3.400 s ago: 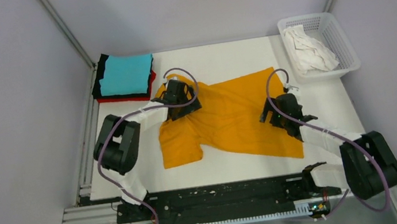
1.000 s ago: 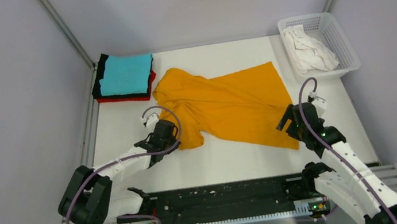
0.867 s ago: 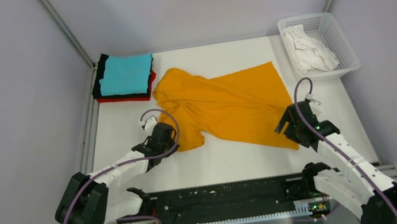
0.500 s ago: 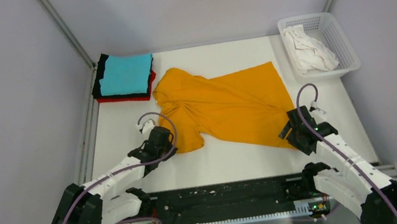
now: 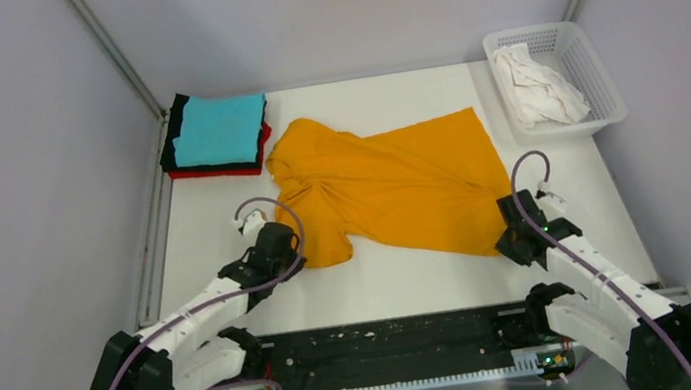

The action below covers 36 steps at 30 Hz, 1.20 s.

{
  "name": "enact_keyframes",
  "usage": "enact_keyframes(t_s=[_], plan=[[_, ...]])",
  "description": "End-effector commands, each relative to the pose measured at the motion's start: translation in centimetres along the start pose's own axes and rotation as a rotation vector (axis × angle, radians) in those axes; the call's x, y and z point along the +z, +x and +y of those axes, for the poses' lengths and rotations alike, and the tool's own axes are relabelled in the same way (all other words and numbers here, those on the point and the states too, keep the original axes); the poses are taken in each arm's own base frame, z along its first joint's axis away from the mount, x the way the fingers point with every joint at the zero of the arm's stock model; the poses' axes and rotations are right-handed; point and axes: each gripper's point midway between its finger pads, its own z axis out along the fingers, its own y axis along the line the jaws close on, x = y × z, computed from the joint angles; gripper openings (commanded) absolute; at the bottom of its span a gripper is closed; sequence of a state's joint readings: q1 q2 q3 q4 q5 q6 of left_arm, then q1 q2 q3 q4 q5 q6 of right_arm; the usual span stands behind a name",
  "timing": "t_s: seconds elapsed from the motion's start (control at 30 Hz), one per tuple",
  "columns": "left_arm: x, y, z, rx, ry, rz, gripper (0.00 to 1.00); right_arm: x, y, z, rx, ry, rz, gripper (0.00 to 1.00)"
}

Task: Fold and stack the t-shirts
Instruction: Flatten out the tshirt

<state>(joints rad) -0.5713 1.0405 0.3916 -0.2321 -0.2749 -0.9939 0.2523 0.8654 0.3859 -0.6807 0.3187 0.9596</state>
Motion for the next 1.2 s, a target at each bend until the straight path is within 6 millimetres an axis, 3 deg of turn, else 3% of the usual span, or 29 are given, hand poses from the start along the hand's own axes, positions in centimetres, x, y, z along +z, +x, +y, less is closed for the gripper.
enact_keyframes(t_s=[0.0,0.13,0.23,0.33,0.47,0.6,0.8,0.97,1.03,1.17], plan=[[-0.2,-0.6,0.4,-0.009,-0.012,-0.040,0.00,1.0,-0.5,1.1,-0.008,-0.036,-0.025,0.19],[-0.7,-1.6,-0.2,-0.006,-0.006,-0.069,0.00,1.3,-1.3,2.9,-0.036,-0.103,-0.048,0.00],[-1.8,-3.3,-1.4,-0.005,-0.004,-0.096,0.00,0.4,-2.8,4.5,-0.035,-0.163,-0.095,0.00],[-3.5,-5.5,-3.6,-0.027,0.037,-0.137,0.00,-2.3,-6.1,6.3,-0.016,-0.232,-0.204,0.00],[-7.0,-9.3,-6.7,-0.039,0.125,-0.229,0.00,-7.6,-10.4,8.0,0.049,-0.347,-0.351,0.00],[-12.1,-14.5,-9.3,-0.036,0.208,-0.383,0.00,-13.4,-14.3,8.0,0.113,-0.412,-0.490,0.00],[-22.8,-21.9,-13.4,-0.049,0.391,-0.606,0.00,-22.2,-18.3,9.3,0.106,-0.543,-0.592,0.00],[-31.2,-25.6,-15.6,-0.004,0.534,-0.727,0.00,-29.4,-20.8,9.0,0.110,-0.644,-0.692,0.00],[-34.4,-26.2,-16.4,0.034,0.612,-0.754,0.00,-33.1,-21.5,9.0,0.100,-0.724,-0.729,0.00],[-40.9,-27.1,-17.2,0.110,0.734,-0.805,0.00,-38.7,-22.1,8.7,0.068,-0.833,-0.773,0.00]])
